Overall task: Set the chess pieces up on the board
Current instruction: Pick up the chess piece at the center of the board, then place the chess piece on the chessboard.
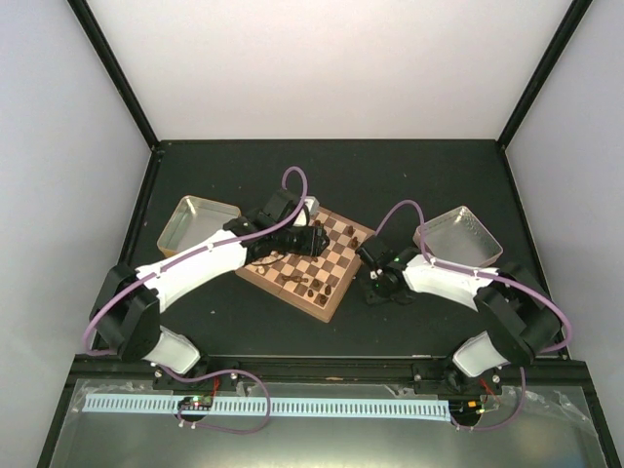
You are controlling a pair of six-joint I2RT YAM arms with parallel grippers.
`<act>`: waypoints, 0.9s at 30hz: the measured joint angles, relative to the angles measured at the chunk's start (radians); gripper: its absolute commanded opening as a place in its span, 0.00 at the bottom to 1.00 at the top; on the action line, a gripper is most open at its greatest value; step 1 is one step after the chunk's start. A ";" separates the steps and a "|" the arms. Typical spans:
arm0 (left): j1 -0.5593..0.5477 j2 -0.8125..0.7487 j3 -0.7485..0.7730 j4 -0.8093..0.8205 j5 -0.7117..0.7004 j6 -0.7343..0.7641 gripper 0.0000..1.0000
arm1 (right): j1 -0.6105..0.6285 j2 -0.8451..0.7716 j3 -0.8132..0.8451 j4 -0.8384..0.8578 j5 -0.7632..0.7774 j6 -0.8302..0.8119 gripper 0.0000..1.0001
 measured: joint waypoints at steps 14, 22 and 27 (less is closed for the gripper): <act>0.048 -0.209 -0.178 0.219 0.251 -0.186 0.72 | 0.002 -0.412 -0.033 0.269 -0.143 -0.222 0.04; 0.050 -0.226 -0.188 0.381 0.464 -0.311 0.63 | 0.003 -0.499 -0.040 0.419 -0.333 -0.338 0.04; 0.050 -0.214 -0.197 0.437 0.529 -0.356 0.48 | 0.003 -0.497 -0.039 0.441 -0.379 -0.363 0.04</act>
